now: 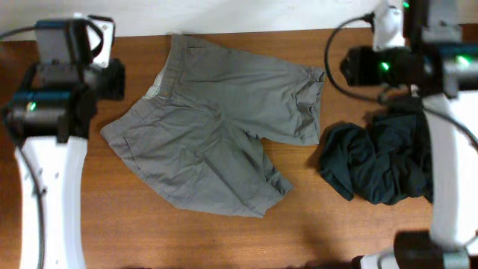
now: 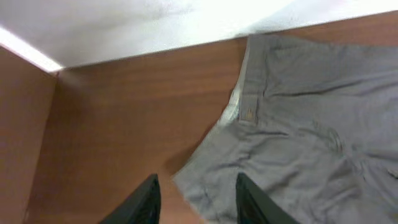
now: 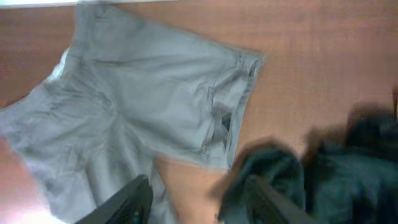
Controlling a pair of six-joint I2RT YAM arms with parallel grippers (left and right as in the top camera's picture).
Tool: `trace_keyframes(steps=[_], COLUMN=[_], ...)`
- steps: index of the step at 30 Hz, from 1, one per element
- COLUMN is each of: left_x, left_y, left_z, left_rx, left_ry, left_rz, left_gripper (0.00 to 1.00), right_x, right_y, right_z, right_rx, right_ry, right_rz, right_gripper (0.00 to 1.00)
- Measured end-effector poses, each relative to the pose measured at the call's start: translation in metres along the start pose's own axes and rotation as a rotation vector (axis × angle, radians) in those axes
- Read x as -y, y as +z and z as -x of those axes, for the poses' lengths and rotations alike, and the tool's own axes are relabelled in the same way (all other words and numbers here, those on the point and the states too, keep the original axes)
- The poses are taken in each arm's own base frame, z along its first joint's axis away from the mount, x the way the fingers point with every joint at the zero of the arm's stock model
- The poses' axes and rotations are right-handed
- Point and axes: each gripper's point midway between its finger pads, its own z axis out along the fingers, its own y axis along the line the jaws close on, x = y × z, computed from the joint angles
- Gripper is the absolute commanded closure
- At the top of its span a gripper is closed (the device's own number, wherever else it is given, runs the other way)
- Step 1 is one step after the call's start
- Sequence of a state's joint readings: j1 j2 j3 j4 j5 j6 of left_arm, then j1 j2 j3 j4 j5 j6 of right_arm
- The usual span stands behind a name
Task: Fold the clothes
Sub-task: 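Release the trousers and lift both grippers away to the sides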
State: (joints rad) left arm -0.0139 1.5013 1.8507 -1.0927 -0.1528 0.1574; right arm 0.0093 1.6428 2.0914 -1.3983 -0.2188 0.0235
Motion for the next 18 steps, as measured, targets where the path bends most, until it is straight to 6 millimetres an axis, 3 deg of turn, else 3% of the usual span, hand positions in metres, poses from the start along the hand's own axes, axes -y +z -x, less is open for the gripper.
trace_keyframes(steps=[5,10,13,18], left_x=[-0.025,-0.059,-0.068,-0.067], left_y=[-0.039,-0.048,-0.034,0.017], left_z=[-0.019,-0.036,-0.048,-0.062], left_rx=[-0.009,-0.038,-0.072,-0.137], left_ry=[-0.121,-0.262,-0.31,-0.32], left_rz=[0.08,0.175,0.2,0.172], left_gripper=[0.41,0.36,0.31,0.31], right_x=[-0.028,-0.056,-0.066,-0.082], right_y=[-0.053,-0.077,-0.069,-0.023], right_z=[-0.042,-0.085,-0.095,-0.12], right_rx=[-0.027,-0.116,-0.157,-0.294], right_ry=[-0.033,-0.053,-0.057,-0.063], right_rz=[0.029,0.044,0.048,0.049], right_gripper=[0.37,0.27,0.25,0.25])
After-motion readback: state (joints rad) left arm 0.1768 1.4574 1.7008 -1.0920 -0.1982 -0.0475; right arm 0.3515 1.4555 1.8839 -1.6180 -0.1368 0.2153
